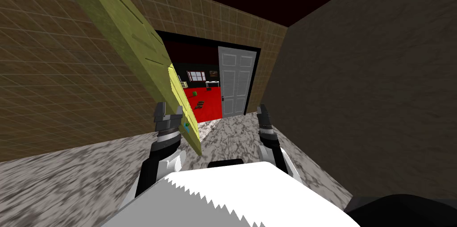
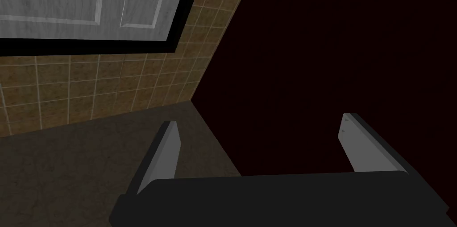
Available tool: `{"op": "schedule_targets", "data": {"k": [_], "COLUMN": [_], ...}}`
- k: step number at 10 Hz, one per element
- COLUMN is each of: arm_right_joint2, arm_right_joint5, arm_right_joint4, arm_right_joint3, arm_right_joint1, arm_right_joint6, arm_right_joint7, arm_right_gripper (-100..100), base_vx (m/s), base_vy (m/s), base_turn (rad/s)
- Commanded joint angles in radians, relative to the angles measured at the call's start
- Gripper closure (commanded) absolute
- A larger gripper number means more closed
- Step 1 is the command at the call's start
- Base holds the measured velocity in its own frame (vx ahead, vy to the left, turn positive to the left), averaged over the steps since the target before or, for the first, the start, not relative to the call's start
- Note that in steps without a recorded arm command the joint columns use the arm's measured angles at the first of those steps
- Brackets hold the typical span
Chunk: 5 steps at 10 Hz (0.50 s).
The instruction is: Pull the door open
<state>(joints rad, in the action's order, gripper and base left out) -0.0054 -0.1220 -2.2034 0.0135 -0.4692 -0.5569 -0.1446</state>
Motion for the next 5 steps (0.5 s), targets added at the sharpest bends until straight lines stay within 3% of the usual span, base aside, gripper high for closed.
{"op": "schedule_targets", "data": {"k": [1,5], "arm_right_joint2": [-0.011,-0.033], "arm_right_joint5": [0.004,0.013], "arm_right_joint4": [0.031,0.109], "arm_right_joint3": [-0.001,-0.004], "arm_right_joint1": [0.009,0.032], "arm_right_joint6": [-0.004,-0.015], "arm_right_joint7": [0.003,0.012], "arm_right_gripper": [-100,-100], "base_vx": [0.094,0.162], "base_vy": [-0.066,0.035], "base_turn": [0.052,0.05]}}
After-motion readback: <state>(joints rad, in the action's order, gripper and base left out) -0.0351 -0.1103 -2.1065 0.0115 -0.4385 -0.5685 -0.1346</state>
